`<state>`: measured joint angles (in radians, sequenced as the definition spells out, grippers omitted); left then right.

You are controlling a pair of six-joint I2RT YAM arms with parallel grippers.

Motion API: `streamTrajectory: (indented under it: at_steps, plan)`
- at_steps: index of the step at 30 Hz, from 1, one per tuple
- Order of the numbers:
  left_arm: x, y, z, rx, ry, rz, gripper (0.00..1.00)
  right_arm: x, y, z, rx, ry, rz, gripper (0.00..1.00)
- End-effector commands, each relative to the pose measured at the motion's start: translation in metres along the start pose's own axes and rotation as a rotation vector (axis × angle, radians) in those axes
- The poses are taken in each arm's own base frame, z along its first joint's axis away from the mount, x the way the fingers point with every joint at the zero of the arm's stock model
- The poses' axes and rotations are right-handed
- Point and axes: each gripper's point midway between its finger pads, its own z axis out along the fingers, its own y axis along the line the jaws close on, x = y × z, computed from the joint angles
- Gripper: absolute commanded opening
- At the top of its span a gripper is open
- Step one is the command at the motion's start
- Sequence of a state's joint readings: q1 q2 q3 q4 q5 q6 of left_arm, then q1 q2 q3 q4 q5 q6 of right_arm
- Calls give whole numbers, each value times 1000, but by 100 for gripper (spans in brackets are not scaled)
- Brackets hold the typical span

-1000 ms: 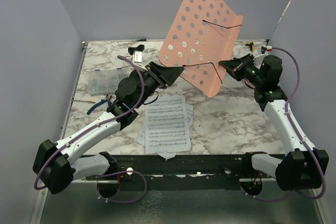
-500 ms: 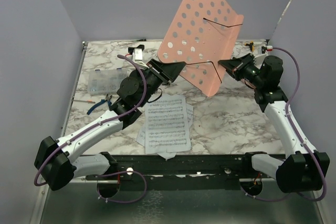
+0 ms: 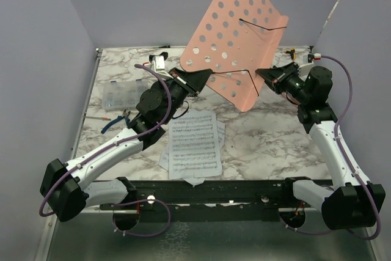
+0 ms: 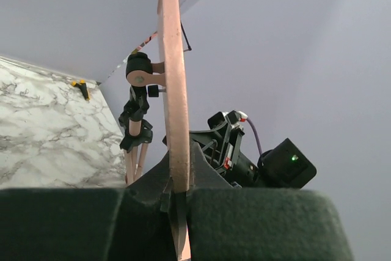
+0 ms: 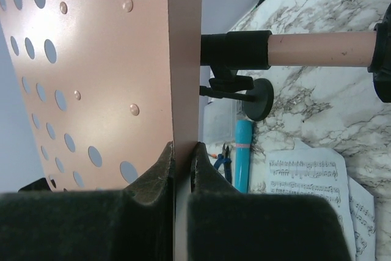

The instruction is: Set up the instrument practice props

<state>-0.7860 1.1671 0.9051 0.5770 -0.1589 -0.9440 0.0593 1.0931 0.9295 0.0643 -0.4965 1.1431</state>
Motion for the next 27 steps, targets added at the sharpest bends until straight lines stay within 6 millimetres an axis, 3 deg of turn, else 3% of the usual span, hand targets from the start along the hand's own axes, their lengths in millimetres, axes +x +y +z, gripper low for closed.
streamTrajectory:
  at_steps: [1,5,10,17,21,27]
  plan:
    - [-13,-18,1,32,-54,-85,0,0,78,-26,-259,-10,-99,1]
    - [-15,-26,0,54,-51,-75,0,-2,75,-26,-245,-26,-125,3]
    - [-17,-43,0,97,-39,-55,0,-3,75,-25,-245,-33,-153,13]
    - [-17,-72,6,180,4,34,0,-12,83,-24,-211,-47,-267,52]
    - [-16,-79,10,191,19,69,0,-22,84,-28,-161,-92,-338,73]
    - [-20,-79,14,167,18,124,0,-32,65,-36,-50,-154,-452,89]
